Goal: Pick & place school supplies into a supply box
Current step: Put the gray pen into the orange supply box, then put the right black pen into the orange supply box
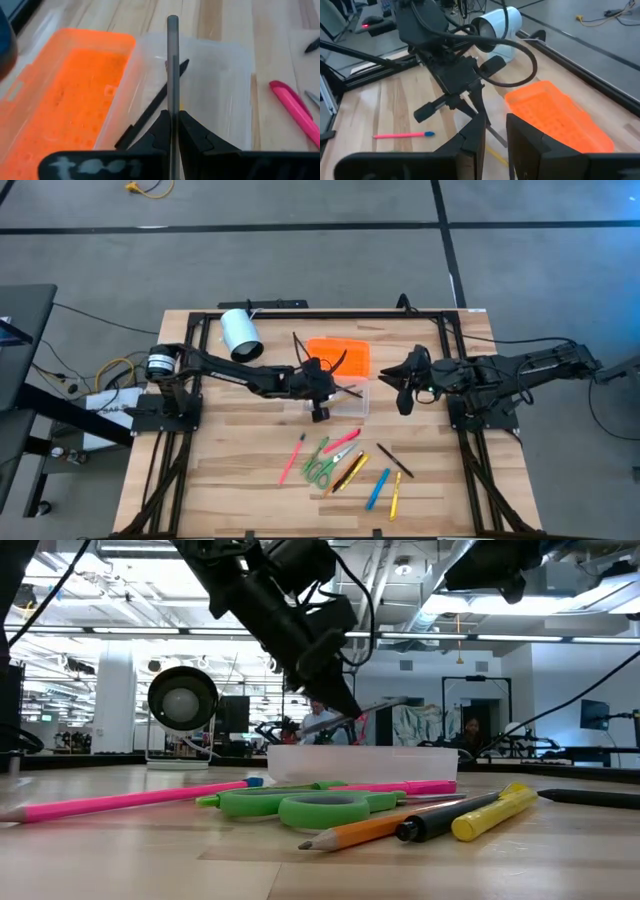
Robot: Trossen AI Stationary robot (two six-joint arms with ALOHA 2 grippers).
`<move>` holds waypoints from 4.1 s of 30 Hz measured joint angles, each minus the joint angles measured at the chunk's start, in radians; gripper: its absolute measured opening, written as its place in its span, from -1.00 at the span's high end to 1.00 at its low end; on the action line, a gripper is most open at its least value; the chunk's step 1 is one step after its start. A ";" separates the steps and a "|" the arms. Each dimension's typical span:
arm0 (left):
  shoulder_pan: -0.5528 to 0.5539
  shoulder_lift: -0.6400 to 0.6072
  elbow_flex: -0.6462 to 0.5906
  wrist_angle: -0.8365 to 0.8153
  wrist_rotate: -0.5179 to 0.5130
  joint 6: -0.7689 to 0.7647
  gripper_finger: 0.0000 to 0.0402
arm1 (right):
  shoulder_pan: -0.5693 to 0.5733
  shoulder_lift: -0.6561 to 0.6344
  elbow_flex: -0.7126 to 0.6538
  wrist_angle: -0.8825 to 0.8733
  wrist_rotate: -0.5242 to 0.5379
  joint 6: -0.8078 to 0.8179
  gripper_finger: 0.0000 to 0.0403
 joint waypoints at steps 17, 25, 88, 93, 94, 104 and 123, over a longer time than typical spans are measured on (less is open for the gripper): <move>0.013 0.002 0.000 0.011 -0.001 0.005 0.83 | 0.000 0.006 0.000 -0.002 -0.003 0.044 0.64; 0.013 0.002 0.000 0.012 0.010 -0.004 0.62 | 0.000 0.032 -0.001 -0.002 -0.005 0.044 0.64; -0.134 -0.300 0.076 -0.463 -0.022 0.017 0.39 | 0.699 0.695 0.000 -0.197 -0.037 1.207 0.64; -0.134 -0.300 0.076 -0.463 -0.031 0.016 0.39 | 0.661 0.695 0.000 -0.186 -0.060 1.128 0.64; -0.134 -0.300 0.076 -0.463 -0.032 0.016 0.39 | 0.656 0.695 0.000 -0.185 -0.062 1.107 0.64; -0.134 -0.300 0.076 -0.465 -0.034 0.004 0.39 | 0.666 0.696 -0.018 -0.179 -0.067 1.063 0.64; -0.135 -0.300 0.076 -0.472 -0.035 -0.003 0.39 | 0.680 0.696 -0.069 -0.094 -0.084 0.985 0.64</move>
